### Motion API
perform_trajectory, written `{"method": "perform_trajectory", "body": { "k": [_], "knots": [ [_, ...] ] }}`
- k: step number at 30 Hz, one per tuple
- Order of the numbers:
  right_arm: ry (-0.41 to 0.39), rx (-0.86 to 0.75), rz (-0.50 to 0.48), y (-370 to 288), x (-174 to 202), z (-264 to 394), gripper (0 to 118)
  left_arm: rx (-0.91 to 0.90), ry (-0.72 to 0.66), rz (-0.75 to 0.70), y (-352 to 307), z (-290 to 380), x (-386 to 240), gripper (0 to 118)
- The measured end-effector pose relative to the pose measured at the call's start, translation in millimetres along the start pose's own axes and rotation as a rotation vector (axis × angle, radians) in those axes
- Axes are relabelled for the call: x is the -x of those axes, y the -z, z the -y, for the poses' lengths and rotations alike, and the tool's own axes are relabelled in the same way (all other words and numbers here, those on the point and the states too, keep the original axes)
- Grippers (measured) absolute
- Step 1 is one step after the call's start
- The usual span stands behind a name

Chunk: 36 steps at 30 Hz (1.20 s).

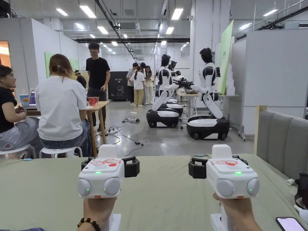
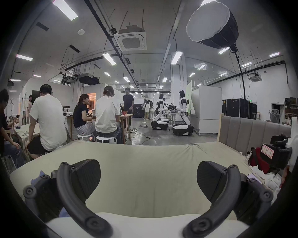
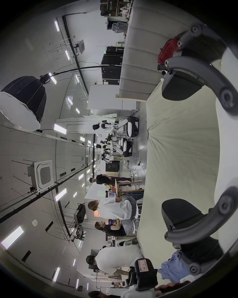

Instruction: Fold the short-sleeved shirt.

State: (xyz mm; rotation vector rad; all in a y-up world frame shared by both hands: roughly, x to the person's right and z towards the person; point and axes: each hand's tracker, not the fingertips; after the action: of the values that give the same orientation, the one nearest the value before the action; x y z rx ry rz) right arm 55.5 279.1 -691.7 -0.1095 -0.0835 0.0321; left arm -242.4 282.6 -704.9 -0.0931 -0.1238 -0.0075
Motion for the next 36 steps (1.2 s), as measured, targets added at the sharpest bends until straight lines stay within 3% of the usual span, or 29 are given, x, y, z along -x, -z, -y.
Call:
{"method": "perform_trajectory", "body": {
  "k": [36],
  "knots": [
    [-0.008,-0.011,0.018,-8.3,-1.4,1.0,118,-0.009,0.013,-0.021,-9.2,-0.6,-4.8,118]
  ]
}}
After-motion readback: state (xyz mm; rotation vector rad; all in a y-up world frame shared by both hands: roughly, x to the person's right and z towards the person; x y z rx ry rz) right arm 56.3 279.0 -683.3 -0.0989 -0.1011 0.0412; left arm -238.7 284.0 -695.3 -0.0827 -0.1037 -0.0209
